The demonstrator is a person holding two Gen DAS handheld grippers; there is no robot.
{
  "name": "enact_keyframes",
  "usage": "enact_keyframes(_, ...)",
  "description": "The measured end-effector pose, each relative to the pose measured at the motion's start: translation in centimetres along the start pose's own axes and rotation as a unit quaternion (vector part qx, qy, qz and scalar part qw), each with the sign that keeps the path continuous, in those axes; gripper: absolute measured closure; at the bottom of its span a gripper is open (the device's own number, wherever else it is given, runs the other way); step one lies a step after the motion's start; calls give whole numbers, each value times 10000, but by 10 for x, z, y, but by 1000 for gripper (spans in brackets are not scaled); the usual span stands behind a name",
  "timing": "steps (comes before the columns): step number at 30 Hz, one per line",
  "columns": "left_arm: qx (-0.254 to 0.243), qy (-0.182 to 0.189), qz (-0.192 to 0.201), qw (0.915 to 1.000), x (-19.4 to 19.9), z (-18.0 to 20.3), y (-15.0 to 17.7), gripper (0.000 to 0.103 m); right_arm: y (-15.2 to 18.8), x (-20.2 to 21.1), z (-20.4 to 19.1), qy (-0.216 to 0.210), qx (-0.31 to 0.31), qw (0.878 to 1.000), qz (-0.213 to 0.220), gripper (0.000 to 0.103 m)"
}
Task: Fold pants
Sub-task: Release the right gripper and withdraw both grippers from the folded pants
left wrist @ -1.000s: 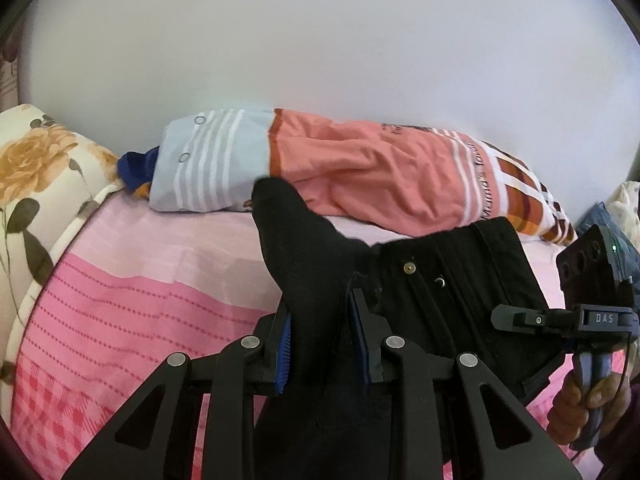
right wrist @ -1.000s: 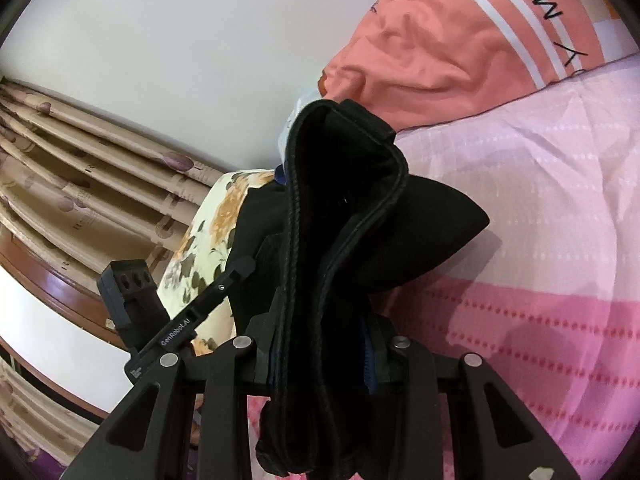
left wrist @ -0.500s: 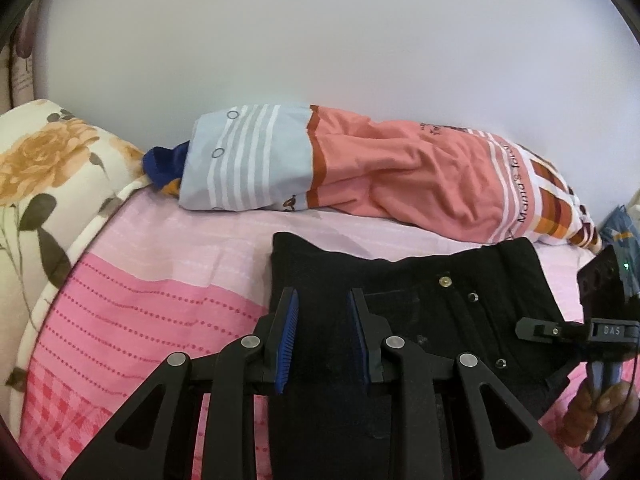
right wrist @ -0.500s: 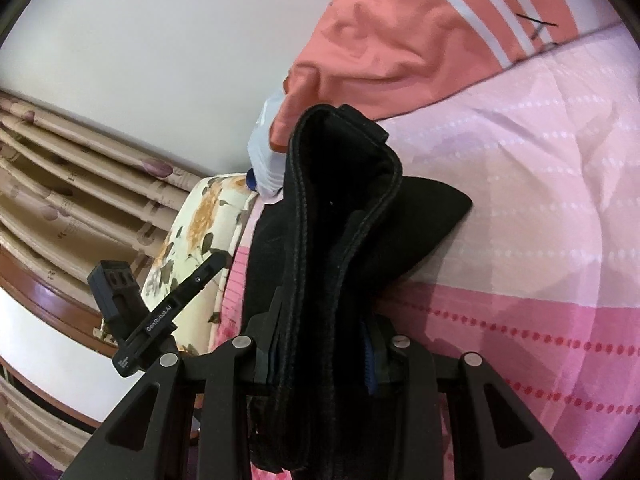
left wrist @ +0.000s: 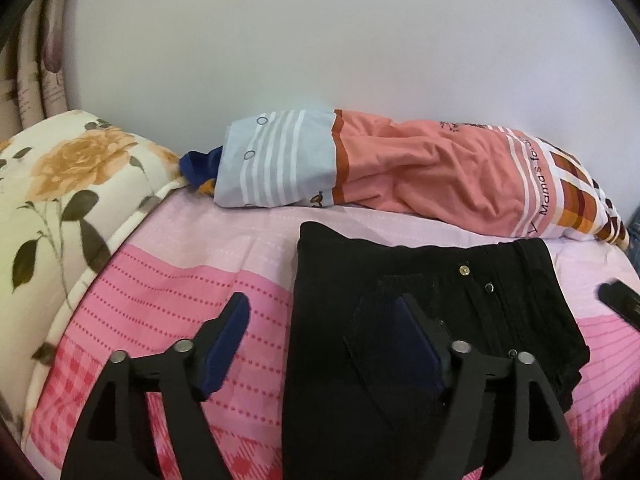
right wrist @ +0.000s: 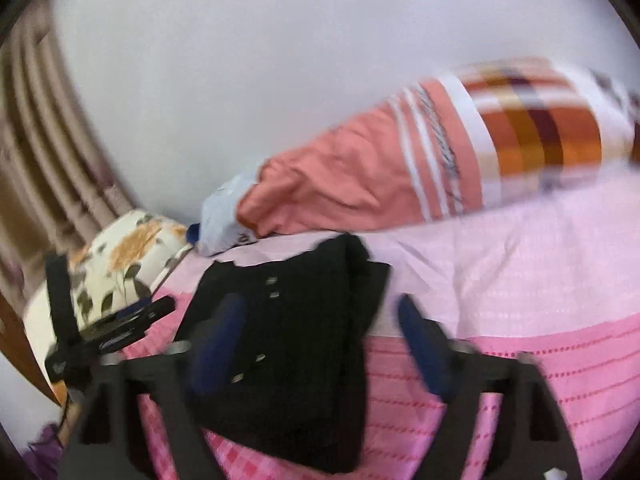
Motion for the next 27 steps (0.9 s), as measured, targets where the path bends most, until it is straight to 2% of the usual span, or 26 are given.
enact_keyframes(1,-19,-88,29,10000,3,2,1,16,2,3,-14,7,190,9998,45,6)
enact_keyframes(5,48,-206,256,9994,18,5,1,11,14,4,-45,-109,587,9982,-41,6)
enact_keyframes(7,99,-443,271,9986,26,3,0,11,21,2,-57,-241,603,9978,-137,6)
enact_keyframes(9,167,-476,397,9979,35,0,-1,11,26,0,-64,-354,561,9976,-214,6)
enact_keyframes(10,223,-493,468,9974,40,-3,-2,8,27,0,-66,-404,556,9973,-253,6)
enact_keyframes(12,225,-767,403,9960,46,-8,-5,3,28,3,-70,-425,583,9971,-248,6)
enact_keyframes(16,345,-647,666,9951,68,-17,-11,0,26,9,-74,-509,529,9970,-225,6)
enact_keyframes(20,332,-723,940,9924,89,-21,-17,0,25,12,-76,-542,502,9970,-232,5)
enact_keyframes(23,346,-726,1021,9915,99,-23,-21,0,26,13,-80,-561,517,9968,-235,5)
enact_keyframes(25,354,-583,1035,9923,104,-23,-22,0,25,14,-83,-584,506,9967,-234,5)
enact_keyframes(27,365,-680,1010,9919,107,-23,-22,0,24,17,-86,-616,497,9966,-209,4)
Point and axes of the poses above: each gripper's, at about its wrist camera, not at the fingertips, and x roughly against the way its jaws point, z to its right, y to its underside, the point moved 3 cm from there along -x, roughly the way its jaws point, and after that the axes turned 2 degrees about x, right-handed, at the moved point
